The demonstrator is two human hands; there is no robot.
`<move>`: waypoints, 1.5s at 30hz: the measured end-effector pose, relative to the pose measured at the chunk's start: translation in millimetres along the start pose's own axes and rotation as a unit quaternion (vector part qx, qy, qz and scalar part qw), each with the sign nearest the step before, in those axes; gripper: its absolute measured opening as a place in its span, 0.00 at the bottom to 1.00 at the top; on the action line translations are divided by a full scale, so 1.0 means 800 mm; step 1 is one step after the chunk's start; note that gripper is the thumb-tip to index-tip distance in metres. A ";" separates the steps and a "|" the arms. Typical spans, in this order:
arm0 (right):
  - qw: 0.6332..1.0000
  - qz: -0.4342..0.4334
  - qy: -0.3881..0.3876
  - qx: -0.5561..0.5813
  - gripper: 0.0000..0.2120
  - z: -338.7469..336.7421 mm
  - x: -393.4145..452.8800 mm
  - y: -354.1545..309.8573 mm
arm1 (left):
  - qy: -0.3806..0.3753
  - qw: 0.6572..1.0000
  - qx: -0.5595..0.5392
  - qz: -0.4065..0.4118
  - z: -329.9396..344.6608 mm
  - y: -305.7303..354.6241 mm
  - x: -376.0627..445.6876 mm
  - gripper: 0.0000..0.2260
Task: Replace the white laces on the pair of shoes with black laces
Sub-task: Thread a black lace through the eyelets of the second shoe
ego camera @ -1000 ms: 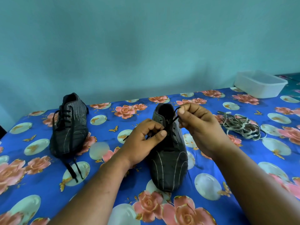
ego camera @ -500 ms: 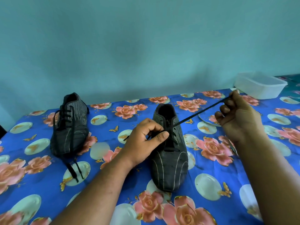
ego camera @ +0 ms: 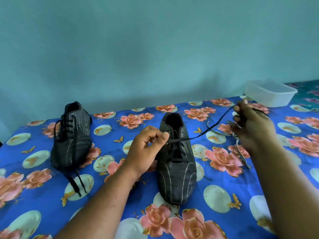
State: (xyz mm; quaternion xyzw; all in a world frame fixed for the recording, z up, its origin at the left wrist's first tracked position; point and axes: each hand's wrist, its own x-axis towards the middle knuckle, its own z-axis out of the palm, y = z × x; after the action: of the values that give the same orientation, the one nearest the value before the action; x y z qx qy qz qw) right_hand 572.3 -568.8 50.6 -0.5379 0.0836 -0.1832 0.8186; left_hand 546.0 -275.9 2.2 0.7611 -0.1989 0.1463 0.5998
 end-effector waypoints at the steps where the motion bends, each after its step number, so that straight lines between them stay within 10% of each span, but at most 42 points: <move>1: 0.998 -0.011 -0.059 -0.007 0.08 0.013 -0.011 -0.003 | 0.022 1.000 -0.012 0.000 0.000 0.002 0.000 0.20; 10: 0.956 -0.023 -0.291 -0.036 0.16 0.065 -0.073 0.002 | 0.062 0.997 -0.041 -0.002 0.001 0.056 0.004 0.21; 15: 0.928 -0.123 -0.347 -0.058 0.06 0.075 -0.093 -0.008 | -0.098 0.995 -0.032 -0.003 0.022 0.100 0.007 0.21; 22: 0.950 -0.123 -0.271 -0.093 0.03 0.069 -0.079 -0.014 | -0.006 1.000 0.011 -0.008 0.030 0.106 0.031 0.04; 35: 0.908 -0.065 -0.305 -0.280 0.07 0.045 -0.046 0.007 | 0.130 0.941 0.303 0.075 0.024 0.029 0.013 0.13; 45: 0.898 -0.106 -0.330 -0.271 0.06 0.057 -0.057 0.021 | 0.116 0.961 0.241 0.066 0.047 0.033 0.007 0.13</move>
State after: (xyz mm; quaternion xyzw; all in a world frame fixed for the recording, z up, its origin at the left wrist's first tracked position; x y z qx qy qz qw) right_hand 549.3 -506.3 51.3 -0.7744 -0.2026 -0.0511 0.5972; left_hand 538.0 -318.7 18.1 0.8461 -0.1371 0.3162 0.4066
